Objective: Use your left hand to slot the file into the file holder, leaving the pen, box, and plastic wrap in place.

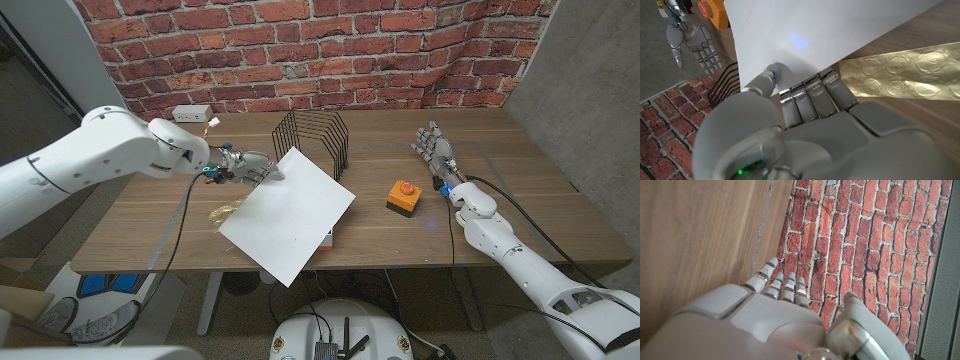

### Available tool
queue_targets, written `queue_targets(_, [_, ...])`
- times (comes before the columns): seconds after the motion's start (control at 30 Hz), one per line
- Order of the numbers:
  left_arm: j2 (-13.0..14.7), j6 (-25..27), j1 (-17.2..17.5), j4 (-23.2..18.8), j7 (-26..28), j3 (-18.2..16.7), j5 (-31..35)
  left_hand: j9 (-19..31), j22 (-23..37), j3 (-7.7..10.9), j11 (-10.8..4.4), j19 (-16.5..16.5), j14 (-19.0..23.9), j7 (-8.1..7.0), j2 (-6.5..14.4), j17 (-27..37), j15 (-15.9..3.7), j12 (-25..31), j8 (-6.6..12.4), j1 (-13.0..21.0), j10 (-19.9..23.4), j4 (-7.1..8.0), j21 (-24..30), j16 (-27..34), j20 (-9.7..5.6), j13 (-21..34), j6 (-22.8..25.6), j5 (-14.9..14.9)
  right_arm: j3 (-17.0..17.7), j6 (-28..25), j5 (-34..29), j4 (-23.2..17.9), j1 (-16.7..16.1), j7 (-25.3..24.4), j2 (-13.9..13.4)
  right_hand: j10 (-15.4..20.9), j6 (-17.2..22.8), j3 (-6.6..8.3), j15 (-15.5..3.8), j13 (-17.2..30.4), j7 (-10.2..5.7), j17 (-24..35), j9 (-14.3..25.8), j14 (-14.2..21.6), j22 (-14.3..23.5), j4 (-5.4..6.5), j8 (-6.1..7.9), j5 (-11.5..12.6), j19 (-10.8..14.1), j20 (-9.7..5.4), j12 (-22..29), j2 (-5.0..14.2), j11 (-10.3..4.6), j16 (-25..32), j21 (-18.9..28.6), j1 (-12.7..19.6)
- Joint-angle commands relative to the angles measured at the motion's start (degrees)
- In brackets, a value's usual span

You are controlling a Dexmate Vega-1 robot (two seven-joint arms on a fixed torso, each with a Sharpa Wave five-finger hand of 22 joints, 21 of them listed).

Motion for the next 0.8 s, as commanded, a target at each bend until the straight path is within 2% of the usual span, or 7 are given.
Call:
queue_targets(0.03, [-0.11,0.44,-3.07,-3.15,-3.59,3.52,10.50,0.11,0.12,0.55,-0.06,-0.47,-0.51,0.05,0.20,0.04,-1.95,-0.26,-0.07,-0.13,-0.38,-0.04,-0.05,-0.17,-1.72,0.17,-0.26,-0.24,0.17,0.02,0.15,-0.41,-0.47,-0.06,-0.19,0.08,0.28,0.58,0.05,-0.01,0.06,0.00,0.11,-0.10,0.13,0.09,0.00,0.01,0.59,-0.05,0.13,2.07,0.41,0.47,0.32,-0.40])
queue_targets(0.27, [0.17,0.07,-3.31,-5.51,-3.95,4.79,16.07,0.13,0.14,0.57,-0.24,-0.60,-0.59,-0.08,0.24,0.08,-1.93,-0.30,-0.09,-0.18,-0.47,0.00,-0.07,-0.11,-1.72,0.18,-0.27,-0.27,0.33,-0.06,0.30,-1.07,-0.99,-0.18,-0.45,0.10,0.30,0.62,0.07,0.00,0.07,-0.03,0.11,-0.11,0.14,0.07,0.00,-0.01,0.61,-0.03,0.13,2.01,0.34,0.48,0.32,-0.42])
queue_targets(0.53, [1.34,-4.43,-1.74,-6.16,-5.47,5.06,21.83,0.15,0.18,0.57,-0.34,-0.44,-0.54,-0.13,0.30,0.14,-2.00,-0.26,-0.07,-0.18,-0.36,-0.01,0.03,0.03,-1.79,0.20,-0.17,-0.30,0.36,-0.06,0.39,-1.21,-1.13,-0.18,-0.45,0.10,0.42,0.65,0.07,0.00,0.12,-0.04,0.11,-0.12,0.14,0.09,0.03,-0.03,0.63,0.02,0.13,1.98,0.44,0.48,0.31,-0.48])
queue_targets(0.7, [1.78,-5.84,-3.25,-6.21,-8.88,6.69,26.76,0.16,0.20,0.61,-0.35,-0.48,-0.54,-0.40,0.38,0.16,-2.07,-0.24,-0.04,-0.16,-0.28,-0.01,0.04,0.07,-1.76,0.22,-0.09,-0.31,0.24,0.27,0.35,-0.28,-0.59,-0.18,0.17,0.06,0.44,0.74,0.15,0.00,0.09,-0.07,0.11,-0.03,0.14,0.08,0.03,-0.03,0.69,0.11,0.12,2.06,0.41,0.52,0.33,-0.45])
queue_targets(0.8, [1.36,-4.91,-5.10,-6.27,-11.40,8.52,30.24,0.17,0.20,0.63,-0.37,-0.50,-0.62,-0.44,0.38,0.14,-2.05,-0.20,-0.03,-0.18,-0.18,0.00,0.05,0.03,-1.76,0.22,-0.06,-0.31,0.11,0.51,0.33,0.42,-0.17,0.03,0.57,0.07,0.46,0.76,0.18,0.00,0.03,-0.08,0.11,0.03,0.14,0.08,0.03,-0.03,0.74,0.21,0.12,2.04,0.39,0.54,0.34,-0.46])
